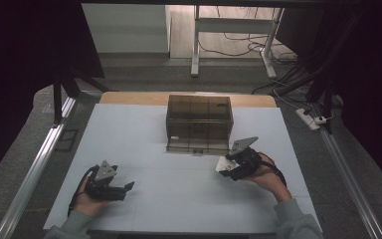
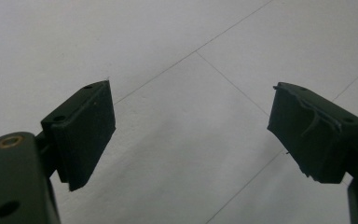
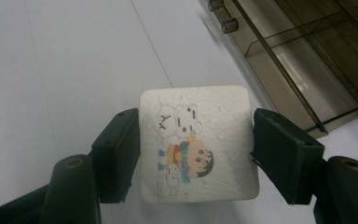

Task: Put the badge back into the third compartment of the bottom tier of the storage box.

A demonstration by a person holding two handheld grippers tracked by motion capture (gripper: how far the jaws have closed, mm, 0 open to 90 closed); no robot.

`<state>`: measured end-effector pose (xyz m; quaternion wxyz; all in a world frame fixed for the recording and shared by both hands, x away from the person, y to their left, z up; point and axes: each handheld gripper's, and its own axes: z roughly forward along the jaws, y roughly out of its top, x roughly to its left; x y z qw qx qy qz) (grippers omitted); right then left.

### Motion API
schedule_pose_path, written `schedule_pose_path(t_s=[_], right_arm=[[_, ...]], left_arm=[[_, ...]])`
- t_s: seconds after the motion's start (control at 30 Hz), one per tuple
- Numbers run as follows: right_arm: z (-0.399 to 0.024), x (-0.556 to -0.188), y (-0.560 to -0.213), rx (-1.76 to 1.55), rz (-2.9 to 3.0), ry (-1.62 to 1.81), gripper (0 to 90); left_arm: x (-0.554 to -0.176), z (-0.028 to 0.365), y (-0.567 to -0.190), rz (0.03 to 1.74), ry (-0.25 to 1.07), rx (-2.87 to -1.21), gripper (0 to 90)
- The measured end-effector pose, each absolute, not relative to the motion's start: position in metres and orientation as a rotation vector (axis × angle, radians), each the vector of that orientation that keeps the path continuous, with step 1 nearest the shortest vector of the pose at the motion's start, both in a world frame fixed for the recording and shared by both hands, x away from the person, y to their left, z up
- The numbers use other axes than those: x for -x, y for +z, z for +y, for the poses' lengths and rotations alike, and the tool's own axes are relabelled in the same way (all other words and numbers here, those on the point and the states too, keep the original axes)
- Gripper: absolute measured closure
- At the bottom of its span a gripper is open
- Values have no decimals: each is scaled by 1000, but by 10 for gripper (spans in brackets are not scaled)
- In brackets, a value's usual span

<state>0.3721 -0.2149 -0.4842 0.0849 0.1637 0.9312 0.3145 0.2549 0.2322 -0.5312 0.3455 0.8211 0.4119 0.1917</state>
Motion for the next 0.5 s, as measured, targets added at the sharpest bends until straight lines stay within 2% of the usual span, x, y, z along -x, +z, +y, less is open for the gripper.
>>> schedule_pose_path(t_s=[0.5], right_arm=[[-216, -371, -472, -538, 2677, 993, 335]], left_arm=[[-255, 232, -531, 1073, 500, -2131, 146]])
